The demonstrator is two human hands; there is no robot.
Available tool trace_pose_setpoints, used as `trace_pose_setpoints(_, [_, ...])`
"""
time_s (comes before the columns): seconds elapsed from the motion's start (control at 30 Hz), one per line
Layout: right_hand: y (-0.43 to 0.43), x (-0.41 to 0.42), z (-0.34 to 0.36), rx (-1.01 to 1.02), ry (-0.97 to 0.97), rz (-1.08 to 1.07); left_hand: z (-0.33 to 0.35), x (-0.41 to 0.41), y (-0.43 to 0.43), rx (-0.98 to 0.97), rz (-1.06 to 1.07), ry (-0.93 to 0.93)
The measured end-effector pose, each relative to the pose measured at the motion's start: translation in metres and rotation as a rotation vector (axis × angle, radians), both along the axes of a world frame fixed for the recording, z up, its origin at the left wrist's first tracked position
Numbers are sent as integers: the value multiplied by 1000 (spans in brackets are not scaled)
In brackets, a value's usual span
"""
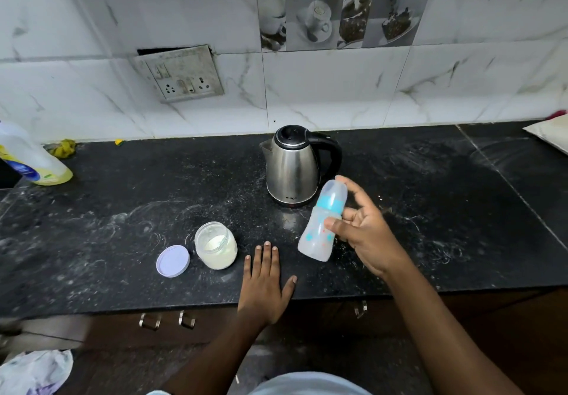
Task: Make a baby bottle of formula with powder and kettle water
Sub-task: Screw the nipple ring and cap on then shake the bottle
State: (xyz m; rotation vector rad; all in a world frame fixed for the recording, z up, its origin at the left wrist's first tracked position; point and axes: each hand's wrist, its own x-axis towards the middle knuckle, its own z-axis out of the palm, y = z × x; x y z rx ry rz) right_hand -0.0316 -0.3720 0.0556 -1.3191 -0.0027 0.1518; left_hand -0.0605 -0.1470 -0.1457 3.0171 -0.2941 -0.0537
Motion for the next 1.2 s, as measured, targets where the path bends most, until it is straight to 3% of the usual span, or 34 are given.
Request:
trace_pose_setpoints(0.13, [-4, 4, -3, 146, 6, -224, 1, 0, -1, -8, 9, 0])
trace_pose_setpoints(0.23, [-3, -1, -1, 38, -7, -43, 2, -1, -1, -9, 7, 7])
trace_pose_setpoints(0.37, [-6, 2, -3, 148, -9, -191, 2, 0, -1, -7, 4, 9])
trace_pose_setpoints(0.47, [-3, -1, -1, 37, -17, -22, 1, -1, -1, -14, 4, 3])
trace_pose_setpoints(0.6, [-6, 4, -4, 148, -1, -200, 2, -1, -2, -16, 6, 1])
trace_pose_setpoints(0.73, [-3, 0, -2, 32, -19, -35, 2, -1, -1, -15, 5, 4])
trace_pose_setpoints(0.83, [-5, 4, -6, 131, -1, -203, 1, -1, -1, -14, 5, 14])
trace_pose_setpoints(0.93, [-3, 2, -3, 60, -27, -96, 1, -1, 0, -14, 1, 23])
trace_pose_setpoints(1.07, [-4, 3, -7, 132, -22, -235, 2, -1, -1, -10, 2, 33])
trace_pose_setpoints(1.2, [1, 4, -7, 96, -31, -158, 2, -1, 1, -19, 0, 42])
